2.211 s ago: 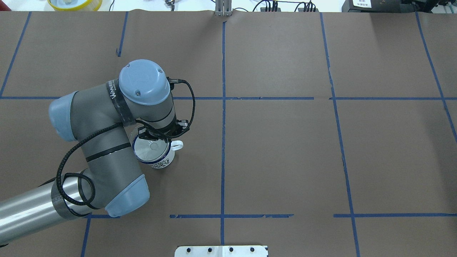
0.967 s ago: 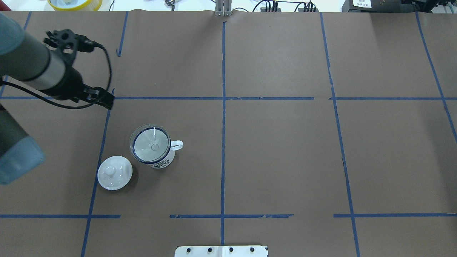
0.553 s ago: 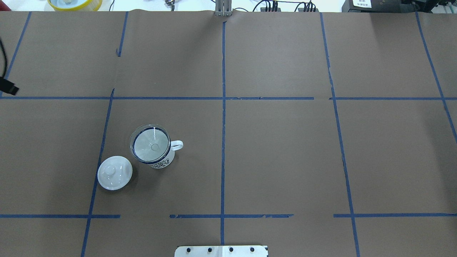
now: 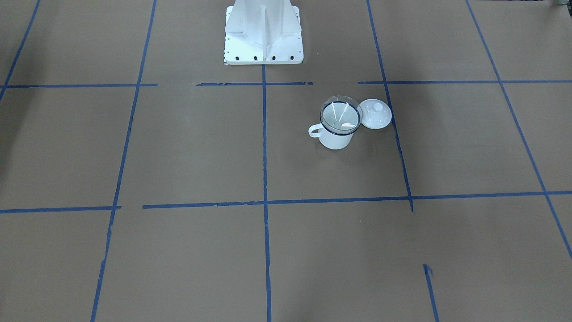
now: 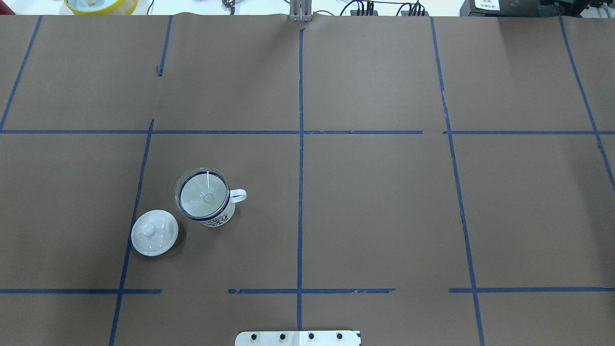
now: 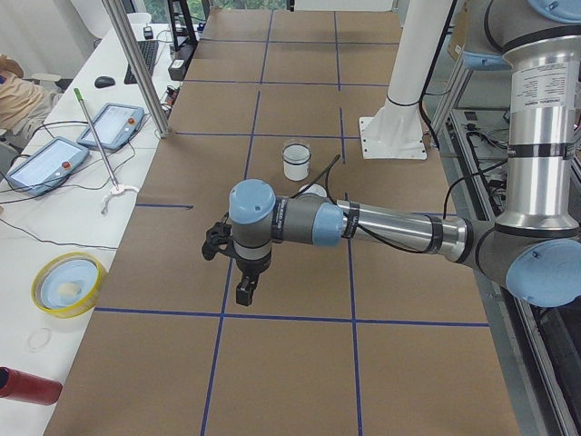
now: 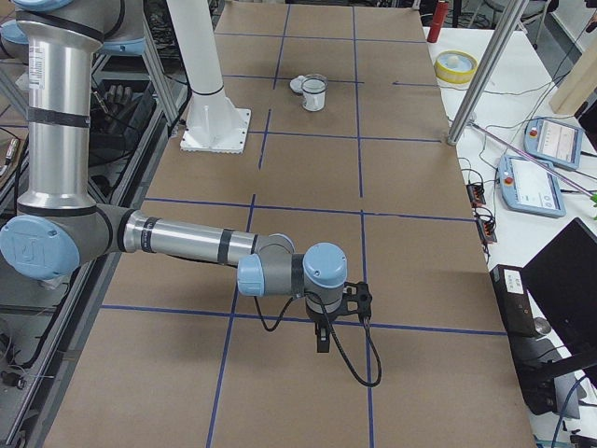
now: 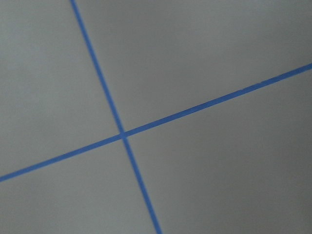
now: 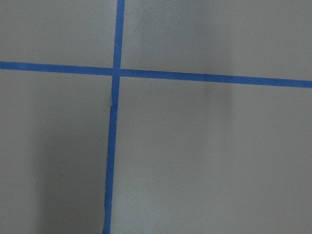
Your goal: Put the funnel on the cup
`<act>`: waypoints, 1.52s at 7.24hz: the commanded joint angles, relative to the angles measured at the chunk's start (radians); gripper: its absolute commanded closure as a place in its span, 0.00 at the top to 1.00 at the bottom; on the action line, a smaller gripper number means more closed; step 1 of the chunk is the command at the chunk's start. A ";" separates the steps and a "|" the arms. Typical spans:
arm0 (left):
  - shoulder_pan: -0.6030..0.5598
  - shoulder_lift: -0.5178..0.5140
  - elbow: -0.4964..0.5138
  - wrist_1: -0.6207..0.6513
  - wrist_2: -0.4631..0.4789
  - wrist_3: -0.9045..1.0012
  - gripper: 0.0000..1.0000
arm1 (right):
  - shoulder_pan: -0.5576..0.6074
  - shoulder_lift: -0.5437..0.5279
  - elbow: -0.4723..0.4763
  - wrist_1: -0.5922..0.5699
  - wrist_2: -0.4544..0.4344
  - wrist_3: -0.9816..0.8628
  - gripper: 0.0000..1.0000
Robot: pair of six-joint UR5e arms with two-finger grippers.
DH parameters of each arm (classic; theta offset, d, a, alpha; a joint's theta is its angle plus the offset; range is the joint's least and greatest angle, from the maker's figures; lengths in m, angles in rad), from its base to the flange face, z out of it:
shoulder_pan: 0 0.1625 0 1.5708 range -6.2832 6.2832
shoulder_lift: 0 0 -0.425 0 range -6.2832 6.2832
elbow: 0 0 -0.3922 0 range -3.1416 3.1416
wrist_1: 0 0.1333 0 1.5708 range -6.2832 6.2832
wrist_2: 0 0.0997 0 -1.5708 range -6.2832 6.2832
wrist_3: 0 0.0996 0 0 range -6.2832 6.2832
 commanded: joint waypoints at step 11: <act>-0.005 0.033 0.021 0.031 -0.002 0.003 1.00 | 0.000 0.000 0.000 0.000 0.000 0.000 1.00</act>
